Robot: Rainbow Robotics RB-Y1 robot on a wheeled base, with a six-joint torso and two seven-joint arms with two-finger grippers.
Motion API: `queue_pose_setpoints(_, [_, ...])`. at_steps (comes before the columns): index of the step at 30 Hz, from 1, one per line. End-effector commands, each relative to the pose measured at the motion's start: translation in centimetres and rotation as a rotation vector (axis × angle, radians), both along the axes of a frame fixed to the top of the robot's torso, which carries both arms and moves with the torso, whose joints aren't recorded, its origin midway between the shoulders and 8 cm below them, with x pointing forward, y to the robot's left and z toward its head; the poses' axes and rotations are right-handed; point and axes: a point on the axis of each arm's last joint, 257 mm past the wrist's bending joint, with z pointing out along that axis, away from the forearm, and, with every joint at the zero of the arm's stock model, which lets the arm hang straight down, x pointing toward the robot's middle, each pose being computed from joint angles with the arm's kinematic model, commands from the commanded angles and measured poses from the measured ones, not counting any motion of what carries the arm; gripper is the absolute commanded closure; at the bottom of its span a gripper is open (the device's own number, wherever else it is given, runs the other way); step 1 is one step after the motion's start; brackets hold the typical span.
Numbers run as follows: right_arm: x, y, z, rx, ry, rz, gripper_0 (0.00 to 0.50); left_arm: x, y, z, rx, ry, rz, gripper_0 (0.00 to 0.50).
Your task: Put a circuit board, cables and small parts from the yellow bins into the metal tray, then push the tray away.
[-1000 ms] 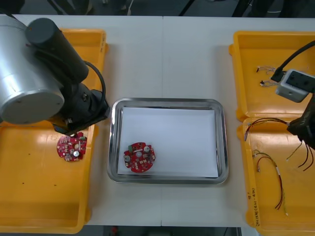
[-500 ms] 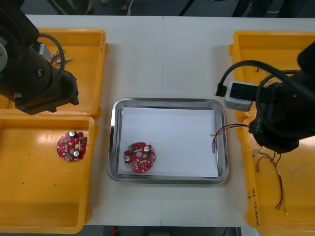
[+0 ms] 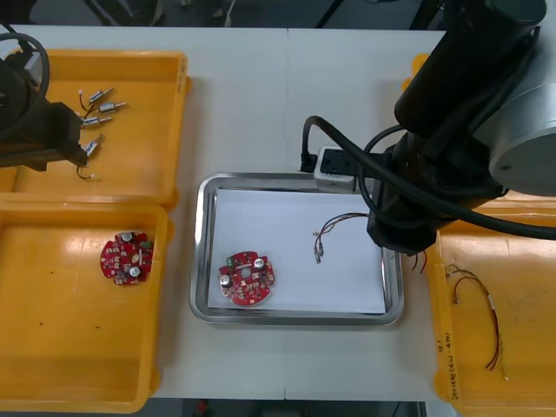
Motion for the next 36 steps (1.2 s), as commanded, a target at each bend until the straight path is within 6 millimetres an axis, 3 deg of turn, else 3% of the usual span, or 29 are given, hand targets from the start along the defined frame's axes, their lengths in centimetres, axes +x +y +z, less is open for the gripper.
queue_pose_setpoints(1, [0.4, 1.4, -1.4, -0.052, -0.021, 0.074, 0.5, 0.6, 4.7, 1.3, 0.048, -0.02, 0.079, 0.0])
queue_pose_setpoints(6, [0.8, 1.9, -3.9, -0.065, -0.017, 0.101, 0.5, 1.8, 6.9, 1.3, 0.086, -0.033, 0.077, 0.0])
queue_pose_setpoints(12, [1.1, 2.2, -6.9, -0.07, 0.008, 0.107, 0.5, 3.8, 8.2, 1.4, 0.086, -0.06, 0.049, 0.0])
queue_pose_setpoints(19, [0.8, 3.2, -10.5, -0.043, 0.045, 0.102, 0.5, 6.0, 8.1, 1.5, 0.073, -0.073, -0.038, 0.0])
queue_pose_setpoints(36, [0.9, 3.4, -14.4, -0.045, 0.023, 0.065, 0.5, 11.1, 6.5, 0.2, 0.114, -0.142, -0.212, 0.0])
